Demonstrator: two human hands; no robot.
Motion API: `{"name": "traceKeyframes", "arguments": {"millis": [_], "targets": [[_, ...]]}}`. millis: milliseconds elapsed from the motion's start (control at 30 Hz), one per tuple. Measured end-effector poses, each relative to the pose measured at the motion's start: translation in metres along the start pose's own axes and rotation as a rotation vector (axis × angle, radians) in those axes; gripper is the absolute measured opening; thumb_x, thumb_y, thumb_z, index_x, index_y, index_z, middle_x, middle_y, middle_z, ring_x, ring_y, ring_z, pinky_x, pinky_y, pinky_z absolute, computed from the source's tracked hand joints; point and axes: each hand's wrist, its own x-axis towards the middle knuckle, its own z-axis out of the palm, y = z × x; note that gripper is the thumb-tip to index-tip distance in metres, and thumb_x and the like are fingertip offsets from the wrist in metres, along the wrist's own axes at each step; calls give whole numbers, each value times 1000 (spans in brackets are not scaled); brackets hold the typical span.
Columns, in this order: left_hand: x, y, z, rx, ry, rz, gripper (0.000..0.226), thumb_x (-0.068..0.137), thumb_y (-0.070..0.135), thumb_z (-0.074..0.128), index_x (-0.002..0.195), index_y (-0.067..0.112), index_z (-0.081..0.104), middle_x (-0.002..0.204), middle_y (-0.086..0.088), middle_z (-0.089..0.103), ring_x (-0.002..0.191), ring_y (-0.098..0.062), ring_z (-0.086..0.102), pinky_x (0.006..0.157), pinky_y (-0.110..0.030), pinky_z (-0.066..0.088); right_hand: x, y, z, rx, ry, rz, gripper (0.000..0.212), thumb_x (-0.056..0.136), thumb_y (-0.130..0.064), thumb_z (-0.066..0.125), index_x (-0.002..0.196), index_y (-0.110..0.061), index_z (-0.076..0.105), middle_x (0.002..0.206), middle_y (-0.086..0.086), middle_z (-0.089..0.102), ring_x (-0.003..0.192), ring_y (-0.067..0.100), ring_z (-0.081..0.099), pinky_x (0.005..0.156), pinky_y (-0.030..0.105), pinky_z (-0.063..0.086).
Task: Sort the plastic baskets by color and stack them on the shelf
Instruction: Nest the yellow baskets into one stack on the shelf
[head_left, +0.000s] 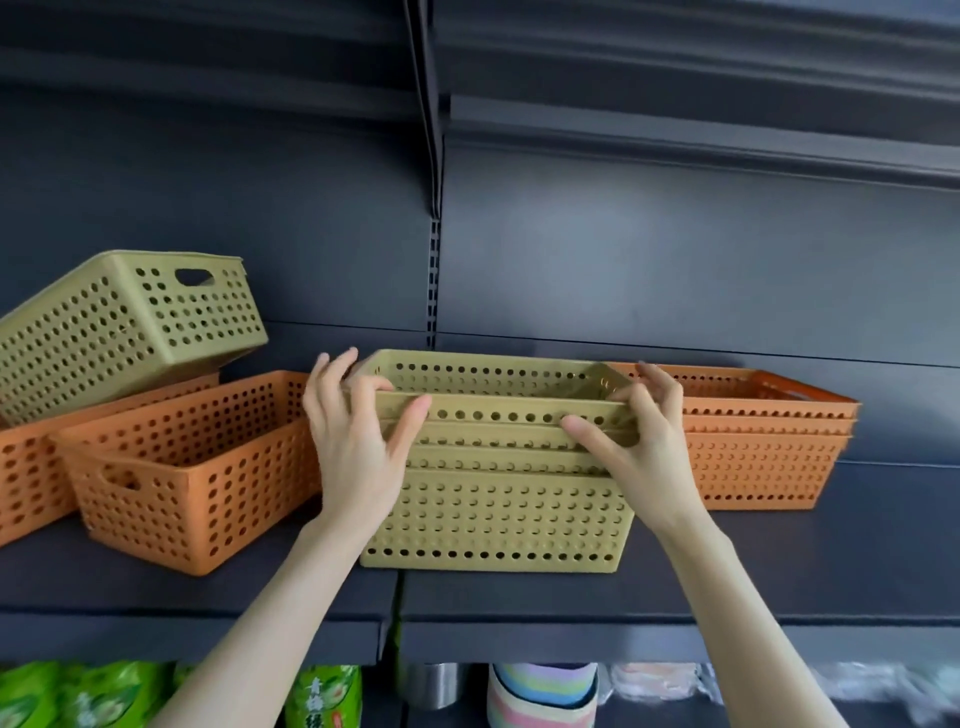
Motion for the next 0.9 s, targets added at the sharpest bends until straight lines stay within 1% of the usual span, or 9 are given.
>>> {"name": "traceKeyframes", "arguments": {"millis": [100, 200, 300, 367, 467, 567, 700, 800, 900], "targets": [[-1, -4, 4, 103, 35, 105, 40, 90, 44, 52, 93, 4, 58, 124, -23, 47, 126, -36, 36, 104, -37, 27, -2, -1, 5, -6, -9, 24, 50, 68, -64, 67, 97, -25, 59, 128, -6, 39, 116, 19, 49, 94, 44, 48], [0, -3, 2, 156, 64, 123, 45, 91, 45, 50, 92, 2, 61, 104, -22, 51, 102, -34, 45, 88, -34, 36, 0, -7, 4, -97, -3, 57, 59, 66, -62, 64, 105, -18, 59, 111, -2, 42, 101, 17, 51, 87, 40, 50], [0, 0, -5, 225, 3, 109, 45, 90, 45, 50, 93, 1, 61, 99, -21, 51, 97, -32, 44, 80, -31, 37, -3, -13, 0, -169, -50, 90, 66, 68, -66, 59, 112, -16, 56, 113, -1, 41, 98, 19, 52, 84, 43, 51], [2, 2, -12, 265, -84, 115, 46, 89, 46, 48, 96, 2, 61, 100, -19, 53, 99, -33, 46, 79, -34, 40, -4, -16, -4, -215, -83, 108, 67, 72, -65, 58, 119, -19, 54, 121, -1, 43, 109, 22, 49, 89, 46, 48], [8, 9, -31, 318, -236, 141, 42, 91, 39, 50, 107, 3, 63, 110, -15, 60, 109, -33, 51, 88, -43, 44, -5, -23, -11, -384, -86, 34, 59, 82, -54, 59, 127, -17, 53, 137, 2, 47, 135, 29, 31, 106, 49, 35], [15, 17, -58, 274, -233, 200, 25, 89, 22, 60, 105, 5, 66, 111, -11, 63, 106, -30, 58, 88, -43, 46, -8, -43, -8, -372, -71, -47, 45, 86, -42, 60, 124, -16, 55, 131, 3, 52, 127, 27, 41, 103, 46, 37], [22, 21, -100, 200, -139, 197, 25, 88, 27, 50, 93, 9, 67, 92, -2, 65, 83, -20, 60, 73, -35, 49, -11, -77, 12, -357, 43, -142, 31, 88, -32, 60, 113, -12, 60, 114, 6, 62, 110, 29, 54, 108, 51, 30], [25, 4, -129, 220, -143, 170, 24, 88, 28, 50, 93, 11, 67, 91, 0, 66, 84, -19, 61, 74, -38, 50, -10, -107, 34, -190, 86, -179, 23, 89, -28, 60, 105, -13, 63, 105, 1, 64, 98, 23, 58, 89, 39, 44], [31, -27, -160, 238, -143, 133, 24, 88, 31, 50, 93, 14, 67, 90, 5, 65, 82, -13, 60, 71, -32, 50, -9, -139, 69, -74, 60, -223, 20, 89, -29, 59, 103, -15, 64, 100, -5, 64, 91, 13, 59, 77, 27, 42]]}}
